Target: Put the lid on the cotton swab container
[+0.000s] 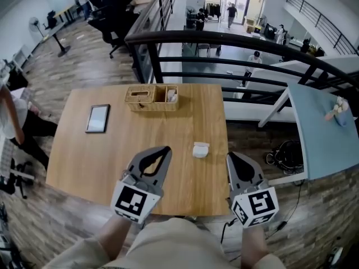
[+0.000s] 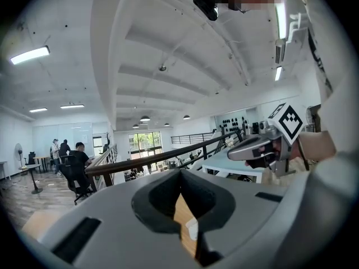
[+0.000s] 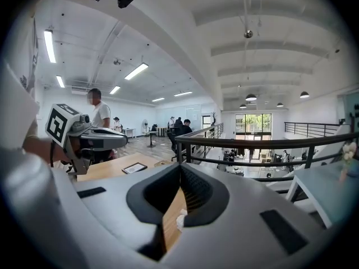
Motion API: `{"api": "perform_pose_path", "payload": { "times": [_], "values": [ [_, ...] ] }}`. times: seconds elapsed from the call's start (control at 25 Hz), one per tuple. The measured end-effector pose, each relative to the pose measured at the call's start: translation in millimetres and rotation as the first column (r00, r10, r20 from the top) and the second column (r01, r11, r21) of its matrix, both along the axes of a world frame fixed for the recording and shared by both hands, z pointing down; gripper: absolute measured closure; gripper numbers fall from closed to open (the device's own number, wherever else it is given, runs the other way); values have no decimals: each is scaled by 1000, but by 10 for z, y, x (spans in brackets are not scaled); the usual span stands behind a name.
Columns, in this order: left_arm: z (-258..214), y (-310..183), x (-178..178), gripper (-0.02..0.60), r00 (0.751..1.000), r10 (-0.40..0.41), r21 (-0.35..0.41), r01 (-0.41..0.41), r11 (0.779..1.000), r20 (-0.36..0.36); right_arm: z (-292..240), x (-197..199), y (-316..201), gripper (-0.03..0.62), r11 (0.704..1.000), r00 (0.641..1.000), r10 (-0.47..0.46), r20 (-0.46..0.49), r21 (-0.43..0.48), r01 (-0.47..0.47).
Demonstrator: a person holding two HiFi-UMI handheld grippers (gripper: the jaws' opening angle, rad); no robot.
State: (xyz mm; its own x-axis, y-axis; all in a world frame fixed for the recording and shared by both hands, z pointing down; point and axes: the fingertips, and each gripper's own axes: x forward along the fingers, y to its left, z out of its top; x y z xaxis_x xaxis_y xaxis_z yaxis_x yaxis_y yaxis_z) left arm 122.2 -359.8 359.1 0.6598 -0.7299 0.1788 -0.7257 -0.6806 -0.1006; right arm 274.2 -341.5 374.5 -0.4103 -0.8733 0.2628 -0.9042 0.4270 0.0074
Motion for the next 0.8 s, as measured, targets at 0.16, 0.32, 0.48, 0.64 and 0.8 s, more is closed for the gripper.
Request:
{"api": "perform_pose_path", "payload": {
  "times": [0.16, 0.32, 0.48, 0.64, 0.8],
  "values": [
    [115, -226, 36, 560, 1000, 4, -7, -4, 1000, 13, 240, 28, -353, 568, 999, 998, 24, 52, -47, -22],
    [304, -434, 169, 558, 999, 37, -21, -36, 999, 30, 606, 104, -732, 568, 992, 996, 62, 66, -111, -55],
    [734, -618, 250, 558, 998, 51, -87, -47, 995, 46, 1029, 117, -1042, 568, 982, 995, 86, 48, -175, -76],
    [1221, -739, 264, 558, 994, 48, -157, -33, 987, 96, 1490, 107, -1259, 568, 962, 995, 98, 18, -256, -91],
    [1551, -799, 272, 558, 994, 55, -213, -34, 976, 97, 1972, 70, -1419, 568, 937, 996, 95, -1, -337, -89]
  ]
}}
